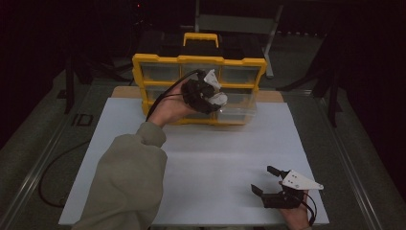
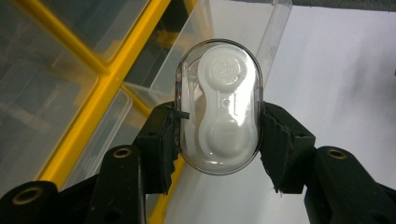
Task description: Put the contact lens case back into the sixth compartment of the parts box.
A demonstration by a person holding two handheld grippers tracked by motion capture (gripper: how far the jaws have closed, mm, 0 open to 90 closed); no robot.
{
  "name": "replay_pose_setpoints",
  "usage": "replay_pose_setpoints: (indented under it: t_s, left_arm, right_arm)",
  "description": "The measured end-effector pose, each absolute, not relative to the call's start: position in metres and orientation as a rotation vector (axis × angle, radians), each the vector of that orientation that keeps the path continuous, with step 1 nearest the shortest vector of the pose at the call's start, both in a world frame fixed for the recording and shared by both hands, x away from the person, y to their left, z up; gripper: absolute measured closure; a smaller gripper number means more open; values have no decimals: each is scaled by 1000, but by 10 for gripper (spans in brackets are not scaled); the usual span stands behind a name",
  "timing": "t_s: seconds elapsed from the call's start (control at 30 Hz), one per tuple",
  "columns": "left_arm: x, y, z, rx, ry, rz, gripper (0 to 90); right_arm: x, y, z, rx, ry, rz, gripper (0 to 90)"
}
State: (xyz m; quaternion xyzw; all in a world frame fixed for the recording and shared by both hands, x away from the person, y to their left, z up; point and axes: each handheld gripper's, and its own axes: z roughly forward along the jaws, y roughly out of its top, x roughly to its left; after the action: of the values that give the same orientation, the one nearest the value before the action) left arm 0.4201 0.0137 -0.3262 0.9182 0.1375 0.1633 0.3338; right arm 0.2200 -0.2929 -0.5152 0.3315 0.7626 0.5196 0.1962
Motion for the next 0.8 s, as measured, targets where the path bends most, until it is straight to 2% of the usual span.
replay_pose_setpoints:
  t_s: [0.8]
  left_arm:
    - [437,-22,-333,2395,422,410,494]
  right_arm:
    - [220,-291,-515,919,2142,1459,81]
